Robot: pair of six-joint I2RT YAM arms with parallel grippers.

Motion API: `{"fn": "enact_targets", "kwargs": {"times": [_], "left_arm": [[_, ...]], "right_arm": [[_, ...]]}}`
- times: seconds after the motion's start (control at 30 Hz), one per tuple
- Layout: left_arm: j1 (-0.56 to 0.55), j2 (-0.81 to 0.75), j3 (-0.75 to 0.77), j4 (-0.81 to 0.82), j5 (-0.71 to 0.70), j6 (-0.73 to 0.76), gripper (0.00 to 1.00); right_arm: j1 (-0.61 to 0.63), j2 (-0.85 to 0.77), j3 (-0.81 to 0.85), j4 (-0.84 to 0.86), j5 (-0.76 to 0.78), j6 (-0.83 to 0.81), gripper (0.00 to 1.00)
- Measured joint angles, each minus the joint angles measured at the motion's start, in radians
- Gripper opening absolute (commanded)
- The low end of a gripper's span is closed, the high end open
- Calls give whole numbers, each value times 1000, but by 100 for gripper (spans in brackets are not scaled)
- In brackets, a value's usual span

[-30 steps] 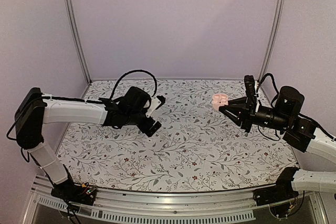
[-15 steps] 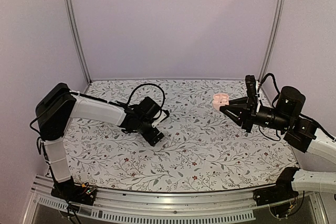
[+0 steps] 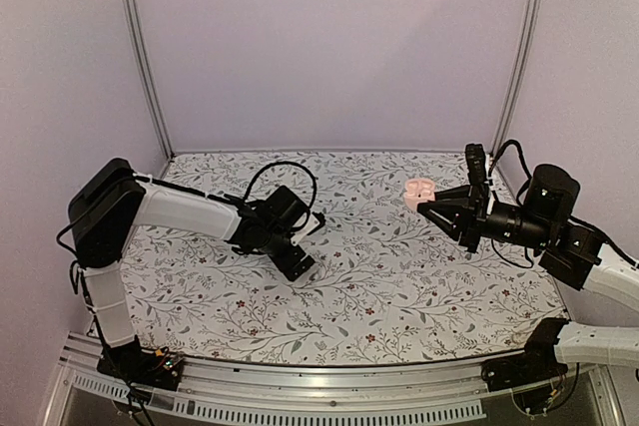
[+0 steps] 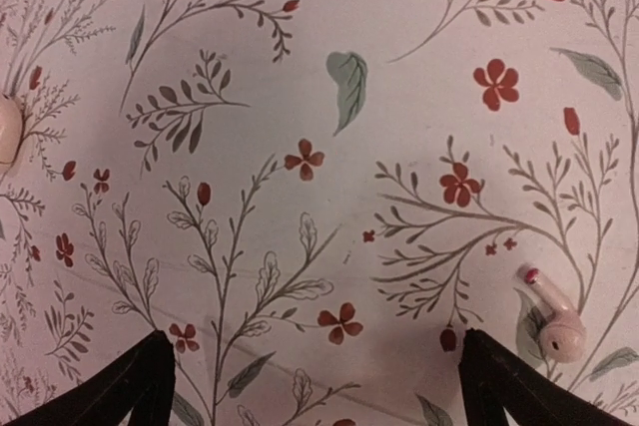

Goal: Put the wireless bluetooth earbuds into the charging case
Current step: Pick up the left earbud from the center of the board.

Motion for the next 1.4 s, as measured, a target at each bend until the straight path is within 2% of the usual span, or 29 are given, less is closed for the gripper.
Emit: {"fn": "enact_targets", "kwargs": {"times": [0.53, 1.03, 1.4], "left_arm": [[-64, 75, 96, -4, 58, 11, 100], [-87, 28, 34, -14, 38, -31, 100], [-157, 50, 79, -55, 63, -24, 100]], "right_arm": [[0, 1, 0, -1, 0, -1, 0], [0, 1, 9, -8, 0, -4, 0], [0, -1, 15, -27, 0, -4, 0]]}}
